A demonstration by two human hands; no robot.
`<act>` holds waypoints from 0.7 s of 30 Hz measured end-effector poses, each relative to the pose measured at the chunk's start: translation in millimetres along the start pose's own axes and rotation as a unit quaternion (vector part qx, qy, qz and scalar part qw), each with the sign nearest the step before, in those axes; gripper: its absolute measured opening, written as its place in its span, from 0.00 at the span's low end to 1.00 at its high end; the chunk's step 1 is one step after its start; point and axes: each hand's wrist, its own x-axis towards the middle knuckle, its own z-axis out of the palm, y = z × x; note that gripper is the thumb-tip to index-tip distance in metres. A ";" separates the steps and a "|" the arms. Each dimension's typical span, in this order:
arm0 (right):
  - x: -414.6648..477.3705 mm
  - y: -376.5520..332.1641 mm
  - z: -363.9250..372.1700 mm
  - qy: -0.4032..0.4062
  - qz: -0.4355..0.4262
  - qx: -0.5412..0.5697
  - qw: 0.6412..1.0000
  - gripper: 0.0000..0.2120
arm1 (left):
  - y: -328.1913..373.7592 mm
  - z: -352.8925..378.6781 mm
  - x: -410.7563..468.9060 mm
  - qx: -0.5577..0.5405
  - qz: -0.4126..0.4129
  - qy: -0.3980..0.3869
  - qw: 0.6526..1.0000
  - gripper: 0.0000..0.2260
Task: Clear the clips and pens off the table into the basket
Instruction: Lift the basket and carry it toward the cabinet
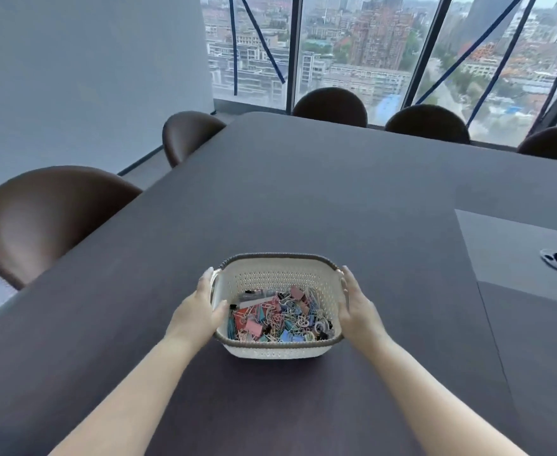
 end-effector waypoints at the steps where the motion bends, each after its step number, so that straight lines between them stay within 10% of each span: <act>1: -2.4 -0.7 -0.8 -0.007 0.015 0.006 1.000 0.30 | 0.7 0.7 -3.0 -0.001 -0.014 0.001 1.000 0.29; 21: -36.8 -77.5 48.3 -0.085 -0.063 0.066 0.992 0.30 | -60.7 -58.0 -105.4 -0.079 -0.114 0.157 0.978 0.29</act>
